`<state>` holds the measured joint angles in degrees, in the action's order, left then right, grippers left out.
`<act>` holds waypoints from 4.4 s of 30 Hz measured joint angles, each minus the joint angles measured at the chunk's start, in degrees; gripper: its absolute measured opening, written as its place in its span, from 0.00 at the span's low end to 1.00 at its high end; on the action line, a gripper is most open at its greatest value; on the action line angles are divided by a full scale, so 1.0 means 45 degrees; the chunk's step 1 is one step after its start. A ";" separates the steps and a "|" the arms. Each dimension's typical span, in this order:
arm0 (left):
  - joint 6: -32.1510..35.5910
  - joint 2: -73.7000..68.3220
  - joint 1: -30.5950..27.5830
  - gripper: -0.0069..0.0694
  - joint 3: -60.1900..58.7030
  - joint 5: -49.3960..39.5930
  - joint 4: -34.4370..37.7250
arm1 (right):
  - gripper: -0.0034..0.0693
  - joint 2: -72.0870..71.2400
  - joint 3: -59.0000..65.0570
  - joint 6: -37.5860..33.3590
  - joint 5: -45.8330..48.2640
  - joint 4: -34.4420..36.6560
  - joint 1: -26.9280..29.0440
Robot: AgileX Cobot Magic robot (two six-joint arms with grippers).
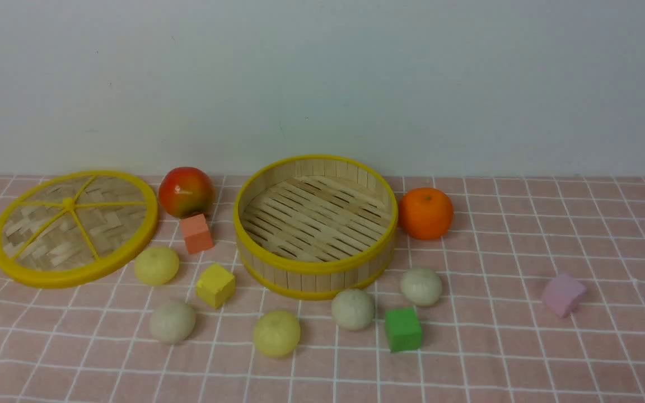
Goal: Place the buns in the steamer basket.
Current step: Use the left arm to grab a steamed stuffed bun, then use the left arm to put the steamed stuffed bun into the steamer
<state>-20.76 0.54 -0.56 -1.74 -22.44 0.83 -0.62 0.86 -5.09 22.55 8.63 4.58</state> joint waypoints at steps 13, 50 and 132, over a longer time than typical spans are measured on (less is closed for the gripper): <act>0.0000 0.0000 0.0000 0.40 0.0000 0.0000 0.0000 | 0.38 0.0000 0.0000 0.0000 0.0000 0.0000 0.0000; 0.5322 -1.0543 0.0000 0.10 1.0008 -0.7111 0.5647 | 0.38 0.0000 0.0000 0.0000 0.0000 0.0000 0.0000; 0.5020 -2.5076 0.5209 0.07 2.0072 -0.2136 0.0485 | 0.38 0.0000 0.0000 0.0000 0.0000 0.0000 0.0000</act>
<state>1.83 -112.30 22.88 88.58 -32.05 3.01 -0.62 0.86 -5.09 22.55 8.63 4.58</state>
